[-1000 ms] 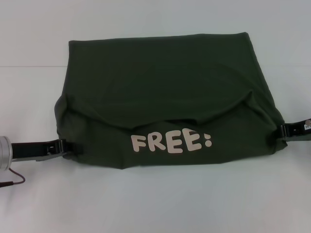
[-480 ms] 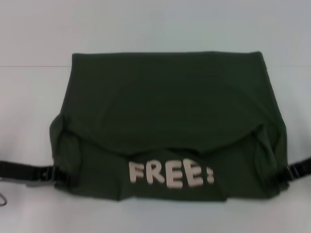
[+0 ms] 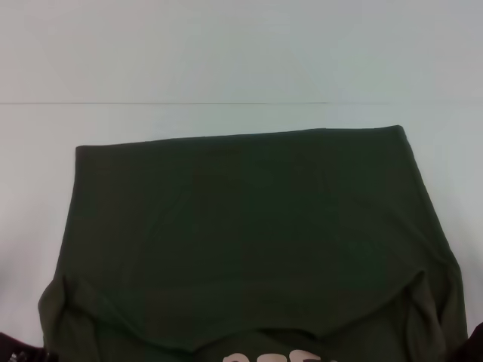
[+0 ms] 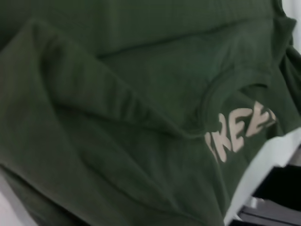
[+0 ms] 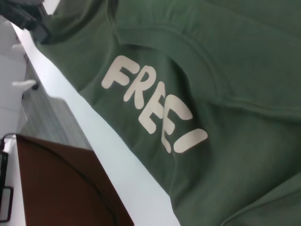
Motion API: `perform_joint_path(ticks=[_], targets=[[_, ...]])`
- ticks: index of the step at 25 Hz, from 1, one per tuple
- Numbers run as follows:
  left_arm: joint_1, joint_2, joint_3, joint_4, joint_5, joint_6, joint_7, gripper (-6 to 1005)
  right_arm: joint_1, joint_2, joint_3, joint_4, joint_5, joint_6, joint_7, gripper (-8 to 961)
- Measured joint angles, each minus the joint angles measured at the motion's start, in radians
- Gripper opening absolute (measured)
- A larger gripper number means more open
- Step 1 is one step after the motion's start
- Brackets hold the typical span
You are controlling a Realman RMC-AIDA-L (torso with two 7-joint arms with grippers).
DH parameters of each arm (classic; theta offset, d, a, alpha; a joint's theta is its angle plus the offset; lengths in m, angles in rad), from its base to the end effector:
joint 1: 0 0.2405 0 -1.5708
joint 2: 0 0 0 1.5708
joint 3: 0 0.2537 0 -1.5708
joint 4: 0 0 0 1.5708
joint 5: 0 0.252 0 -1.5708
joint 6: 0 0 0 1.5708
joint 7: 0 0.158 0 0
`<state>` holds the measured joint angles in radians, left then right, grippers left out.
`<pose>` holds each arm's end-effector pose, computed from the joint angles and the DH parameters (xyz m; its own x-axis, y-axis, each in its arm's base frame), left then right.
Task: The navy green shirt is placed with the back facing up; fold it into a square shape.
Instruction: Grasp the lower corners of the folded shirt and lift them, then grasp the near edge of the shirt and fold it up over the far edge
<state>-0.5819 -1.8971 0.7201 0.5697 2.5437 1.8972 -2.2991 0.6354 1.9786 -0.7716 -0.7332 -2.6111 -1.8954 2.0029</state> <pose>-0.3373 0.3012 0.0340 0.2064 0.9578 -0.2001 0.9766 -0.1891 0.1020 0.3057 0.3266 0.0233 0.6001 -0.7670 0.2271 -0.7968 -0.5982 0.0855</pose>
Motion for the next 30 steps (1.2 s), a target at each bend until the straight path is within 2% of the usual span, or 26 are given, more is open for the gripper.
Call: perform_joint_path(ticks=[4, 8, 9, 10, 11, 12, 13, 16, 18, 20, 23, 28, 30], targets=[[-0.004, 0.002, -0.078, -0.001, -0.002, 0.014, -0.002, 52, 0.003, 0.002, 0.009, 0.003, 0.001, 0.009, -0.011, 36], [-0.020, 0.007, -0.199, 0.000, -0.004, 0.016, 0.006, 52, 0.008, -0.004, 0.091, 0.000, 0.012, 0.026, -0.014, 39], [-0.023, 0.011, -0.241, -0.001, -0.005, 0.010, 0.001, 52, 0.008, -0.008, 0.119, 0.000, 0.018, 0.036, -0.014, 40], [-0.023, 0.011, -0.241, -0.001, -0.005, 0.010, 0.001, 52, 0.009, -0.016, 0.155, 0.004, 0.030, 0.050, -0.011, 41], [-0.025, 0.019, -0.306, -0.010, -0.005, -0.017, -0.018, 52, 0.010, -0.026, 0.193, 0.014, 0.043, 0.066, -0.007, 42], [-0.025, 0.023, -0.334, -0.014, -0.005, -0.038, -0.030, 52, 0.013, -0.036, 0.225, 0.030, 0.057, 0.088, 0.000, 43], [-0.025, 0.023, -0.334, -0.014, -0.005, -0.038, -0.030, 51, 0.016, -0.046, 0.249, 0.047, 0.072, 0.110, 0.009, 43], [-0.025, 0.028, -0.459, -0.019, -0.021, -0.130, -0.060, 51, 0.020, -0.073, 0.312, 0.107, 0.132, 0.211, 0.054, 46], [-0.025, 0.026, -0.494, -0.024, -0.036, -0.183, -0.062, 51, 0.017, -0.082, 0.342, 0.153, 0.203, 0.342, 0.079, 48], [-0.027, 0.020, -0.508, -0.046, -0.060, -0.266, -0.058, 51, 0.016, -0.081, 0.345, 0.171, 0.232, 0.392, 0.079, 49], [-0.032, -0.001, -0.510, -0.092, -0.114, -0.399, -0.025, 51, 0.018, -0.063, 0.344, 0.218, 0.307, 0.532, 0.066, 52], [-0.040, -0.079, -0.514, -0.105, -0.230, -0.605, 0.069, 51, 0.029, 0.005, 0.336, 0.228, 0.389, 0.734, 0.019, 56], [-0.041, -0.102, -0.515, -0.105, -0.278, -0.652, 0.099, 52, 0.038, 0.026, 0.335, 0.226, 0.411, 0.779, -0.005, 58]])
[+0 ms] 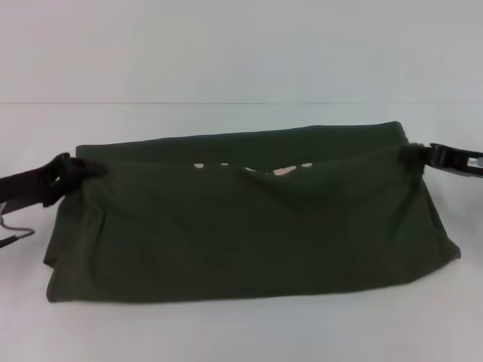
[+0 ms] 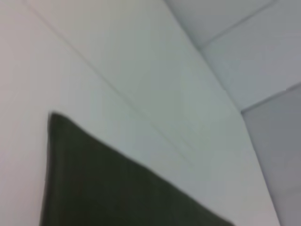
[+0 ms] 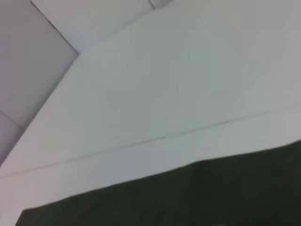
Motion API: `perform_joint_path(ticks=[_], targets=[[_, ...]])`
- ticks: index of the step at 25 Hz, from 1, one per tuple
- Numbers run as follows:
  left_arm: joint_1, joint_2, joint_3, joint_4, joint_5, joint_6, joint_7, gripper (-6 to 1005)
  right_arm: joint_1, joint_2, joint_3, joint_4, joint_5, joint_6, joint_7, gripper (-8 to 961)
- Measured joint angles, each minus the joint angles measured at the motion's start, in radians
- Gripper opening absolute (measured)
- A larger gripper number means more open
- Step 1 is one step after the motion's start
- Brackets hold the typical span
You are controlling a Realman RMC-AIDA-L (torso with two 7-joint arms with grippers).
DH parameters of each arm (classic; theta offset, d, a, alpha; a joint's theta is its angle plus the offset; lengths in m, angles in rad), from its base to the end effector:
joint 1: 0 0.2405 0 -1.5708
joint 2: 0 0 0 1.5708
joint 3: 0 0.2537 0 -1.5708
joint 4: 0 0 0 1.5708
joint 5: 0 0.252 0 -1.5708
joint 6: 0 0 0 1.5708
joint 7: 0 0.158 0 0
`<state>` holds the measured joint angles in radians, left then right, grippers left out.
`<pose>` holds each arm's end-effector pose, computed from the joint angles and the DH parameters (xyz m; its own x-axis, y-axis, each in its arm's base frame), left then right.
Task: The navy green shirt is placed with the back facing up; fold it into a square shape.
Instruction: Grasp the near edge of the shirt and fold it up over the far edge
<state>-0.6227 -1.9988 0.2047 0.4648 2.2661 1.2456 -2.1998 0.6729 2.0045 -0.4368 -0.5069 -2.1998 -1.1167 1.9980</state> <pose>-0.3561 0.4067 0.0283 -0.0768 0.7339 0.6749 0.9875 -0.0375 0.1532 0.3302 0.4410 0.0229 0.3015 -0.7063 -0.6405 -0.9512 -0.2690 -0.1511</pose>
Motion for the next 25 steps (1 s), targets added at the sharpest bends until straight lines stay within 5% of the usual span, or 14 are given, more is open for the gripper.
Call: perform_joint_path(ticks=[8, 18, 25], targets=[[0.006, -0.033, 0.002, -0.004, -0.181, -0.094, 0.107, 58, 0.031, 0.037, -0.002, 0.002, 0.094, 0.105, -0.029, 65], [-0.025, -0.083, 0.007, -0.005, -0.209, -0.245, 0.212, 66, 0.060, 0.079, -0.032, 0.005, 0.143, 0.247, -0.043, 73], [-0.064, -0.126, 0.009, -0.005, -0.266, -0.359, 0.320, 71, 0.086, 0.085, -0.054, 0.055, 0.182, 0.332, -0.080, 79]])
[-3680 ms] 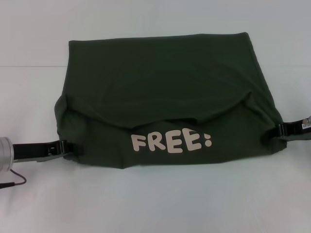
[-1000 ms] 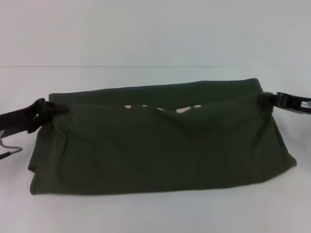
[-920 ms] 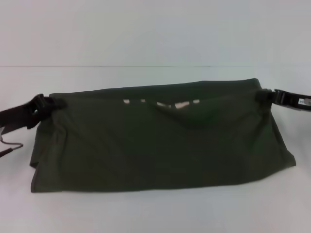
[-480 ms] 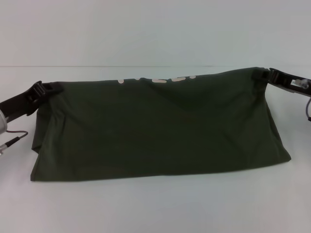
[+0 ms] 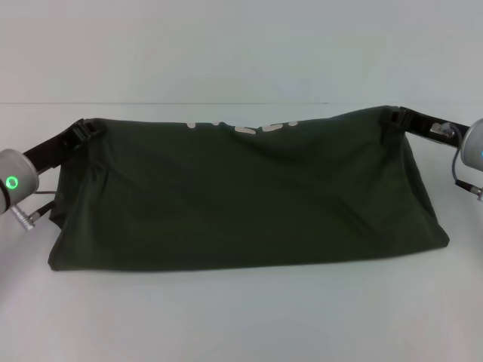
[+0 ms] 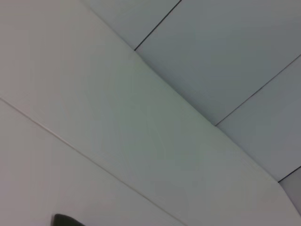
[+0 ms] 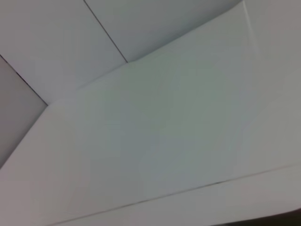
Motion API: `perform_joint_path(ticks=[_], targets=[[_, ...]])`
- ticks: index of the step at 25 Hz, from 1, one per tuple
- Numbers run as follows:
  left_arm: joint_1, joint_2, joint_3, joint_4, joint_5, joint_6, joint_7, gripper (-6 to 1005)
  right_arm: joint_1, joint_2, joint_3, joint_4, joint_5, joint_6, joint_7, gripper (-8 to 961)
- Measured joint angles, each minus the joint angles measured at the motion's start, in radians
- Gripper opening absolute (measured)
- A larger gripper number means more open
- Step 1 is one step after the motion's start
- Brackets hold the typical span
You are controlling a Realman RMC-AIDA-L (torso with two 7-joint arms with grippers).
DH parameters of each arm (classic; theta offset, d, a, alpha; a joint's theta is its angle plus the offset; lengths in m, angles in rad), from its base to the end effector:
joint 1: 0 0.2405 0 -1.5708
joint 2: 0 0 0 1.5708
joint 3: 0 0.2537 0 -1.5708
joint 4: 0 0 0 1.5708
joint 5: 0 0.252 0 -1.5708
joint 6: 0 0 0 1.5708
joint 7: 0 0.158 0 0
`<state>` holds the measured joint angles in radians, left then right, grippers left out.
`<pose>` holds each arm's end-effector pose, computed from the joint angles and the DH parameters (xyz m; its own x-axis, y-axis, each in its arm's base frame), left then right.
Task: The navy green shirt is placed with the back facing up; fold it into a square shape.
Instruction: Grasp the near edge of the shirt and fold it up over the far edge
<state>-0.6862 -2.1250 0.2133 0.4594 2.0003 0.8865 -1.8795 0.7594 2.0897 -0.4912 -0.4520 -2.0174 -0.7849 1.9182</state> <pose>-0.3398 0.4491 0.0008 0.0426 0.5063 0.8613 0.9986 -0.0496 -0.0203 0.3000 0.4824 -0.0109 0.2796 -0.5896 -0.7578 -0.9601 -0.1804 -0.2138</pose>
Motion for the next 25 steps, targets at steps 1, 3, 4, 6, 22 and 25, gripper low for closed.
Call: perform_joint_path(ticks=[1, 3, 4, 6, 22, 25], targets=[[-0.005, -0.003, 0.000, 0.000, -0.002, -0.011, 0.008, 72, 0.004, 0.001, -0.001, 0.010, 0.021, 0.007, -0.016, 80], [-0.020, -0.013, 0.000, 0.000, -0.002, -0.041, 0.033, 73, 0.009, 0.002, -0.001, 0.029, 0.054, 0.021, -0.045, 82], [-0.024, -0.017, 0.000, -0.001, -0.003, -0.050, 0.040, 74, 0.012, 0.003, -0.001, 0.038, 0.070, 0.030, -0.060, 83], [-0.034, -0.027, 0.000, -0.001, -0.004, -0.081, 0.060, 75, 0.015, 0.004, -0.001, 0.051, 0.090, 0.048, -0.088, 85], [-0.020, -0.038, -0.006, -0.116, -0.281, -0.157, 0.374, 87, -0.011, 0.006, -0.010, 0.092, 0.205, 0.111, -0.181, 227], [-0.016, -0.038, -0.005, -0.118, -0.282, -0.158, 0.388, 215, -0.037, 0.004, -0.011, 0.093, 0.270, 0.064, -0.218, 306]])
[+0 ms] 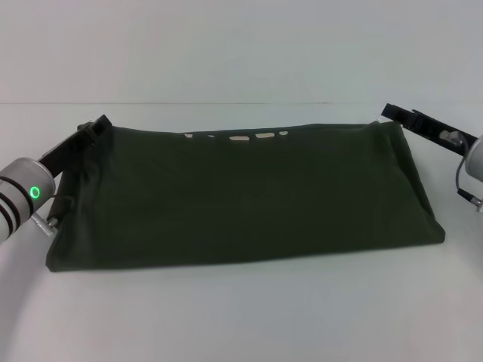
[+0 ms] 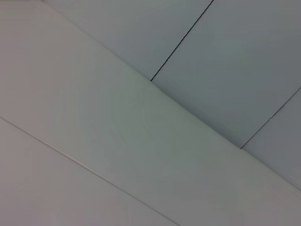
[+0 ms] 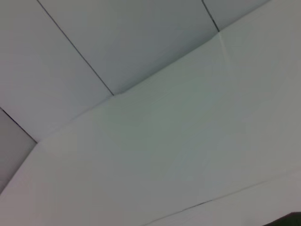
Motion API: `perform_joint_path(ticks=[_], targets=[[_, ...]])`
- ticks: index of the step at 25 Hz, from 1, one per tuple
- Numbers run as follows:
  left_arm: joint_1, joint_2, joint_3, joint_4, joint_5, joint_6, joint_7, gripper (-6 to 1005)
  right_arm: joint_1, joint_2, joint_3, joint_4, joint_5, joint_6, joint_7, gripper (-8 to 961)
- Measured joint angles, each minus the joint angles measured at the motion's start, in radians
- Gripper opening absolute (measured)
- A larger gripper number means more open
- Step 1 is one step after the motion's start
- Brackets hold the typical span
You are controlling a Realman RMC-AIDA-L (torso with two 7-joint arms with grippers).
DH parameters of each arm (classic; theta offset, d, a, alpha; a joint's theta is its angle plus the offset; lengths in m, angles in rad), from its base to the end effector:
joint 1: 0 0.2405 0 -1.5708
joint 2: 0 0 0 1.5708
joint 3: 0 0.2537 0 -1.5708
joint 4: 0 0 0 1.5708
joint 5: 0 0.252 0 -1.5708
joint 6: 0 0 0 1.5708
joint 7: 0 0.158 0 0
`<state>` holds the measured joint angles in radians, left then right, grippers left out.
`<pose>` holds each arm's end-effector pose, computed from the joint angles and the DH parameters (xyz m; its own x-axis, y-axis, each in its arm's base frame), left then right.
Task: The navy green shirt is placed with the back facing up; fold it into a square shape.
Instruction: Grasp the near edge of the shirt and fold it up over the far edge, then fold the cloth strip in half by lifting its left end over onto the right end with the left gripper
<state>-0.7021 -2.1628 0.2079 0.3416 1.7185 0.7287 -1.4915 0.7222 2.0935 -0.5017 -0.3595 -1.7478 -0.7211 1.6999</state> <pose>-0.3409 0.4513 -0.0275 0.1305 0.3967 0.9086 0.9908 -0.0182 -0.1343 0.3179 0.4726 -0.0194 0.2257 -0.5090 -0.8306 -0.9742 -0.1253 -0.1879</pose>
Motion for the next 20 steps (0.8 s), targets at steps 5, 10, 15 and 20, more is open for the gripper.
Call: perform_joint_path(ticks=[5, 10, 15, 20], targets=[[0.018, 0.000, -0.003, -0.001, -0.014, 0.008, 0.024, 420, -0.033, -0.003, 0.003, -0.002, 0.021, -0.060, -0.012, 516], [0.071, 0.009, 0.014, 0.013, -0.012, 0.114, -0.004, 617, -0.075, -0.009, 0.001, -0.012, 0.021, -0.217, -0.058, 749], [0.156, 0.035, 0.040, 0.037, -0.014, 0.286, -0.117, 733, -0.117, -0.009, -0.007, -0.014, 0.012, -0.447, -0.223, 862], [0.216, 0.135, 0.247, 0.033, 0.012, 0.413, -0.376, 734, -0.124, -0.007, -0.149, -0.037, -0.050, -0.574, -0.423, 895]])
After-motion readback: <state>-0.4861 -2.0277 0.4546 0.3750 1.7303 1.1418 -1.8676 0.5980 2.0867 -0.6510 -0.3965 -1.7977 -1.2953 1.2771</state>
